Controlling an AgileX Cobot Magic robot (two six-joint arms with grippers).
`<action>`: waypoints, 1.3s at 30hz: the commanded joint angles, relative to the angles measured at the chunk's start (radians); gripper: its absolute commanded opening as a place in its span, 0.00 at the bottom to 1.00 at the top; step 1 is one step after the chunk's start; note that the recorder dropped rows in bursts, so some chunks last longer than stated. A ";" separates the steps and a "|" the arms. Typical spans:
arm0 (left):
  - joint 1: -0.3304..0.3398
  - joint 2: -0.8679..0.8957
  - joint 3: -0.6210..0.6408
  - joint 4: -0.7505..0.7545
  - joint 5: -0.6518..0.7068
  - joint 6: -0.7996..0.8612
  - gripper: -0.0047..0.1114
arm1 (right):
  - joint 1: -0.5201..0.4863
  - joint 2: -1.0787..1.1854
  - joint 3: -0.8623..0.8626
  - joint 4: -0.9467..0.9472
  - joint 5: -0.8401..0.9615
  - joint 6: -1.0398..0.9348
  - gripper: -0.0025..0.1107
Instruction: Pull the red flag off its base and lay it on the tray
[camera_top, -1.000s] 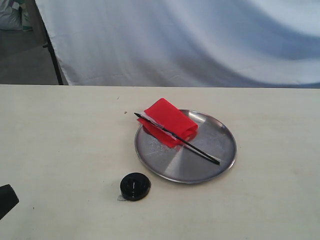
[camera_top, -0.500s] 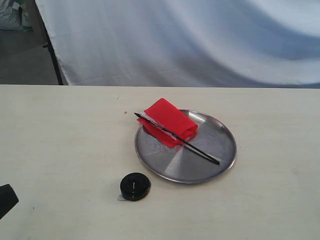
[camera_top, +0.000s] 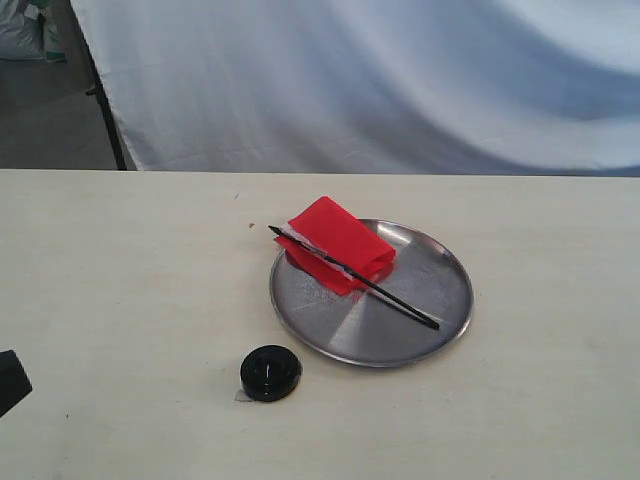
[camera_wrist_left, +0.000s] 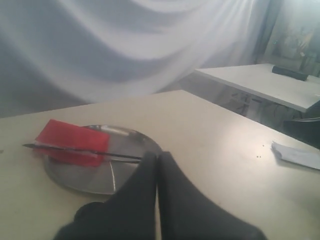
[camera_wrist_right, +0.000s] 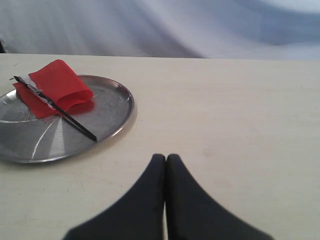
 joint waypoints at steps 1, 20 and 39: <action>-0.006 -0.005 -0.022 0.166 0.020 -0.223 0.04 | -0.006 -0.006 0.003 -0.004 -0.002 -0.004 0.02; -0.006 -0.005 0.002 -0.048 0.018 -0.056 0.04 | -0.006 -0.006 0.003 -0.004 -0.002 -0.004 0.02; -0.006 -0.005 0.140 -1.362 0.076 1.231 0.04 | -0.006 -0.006 0.003 -0.004 -0.002 -0.004 0.02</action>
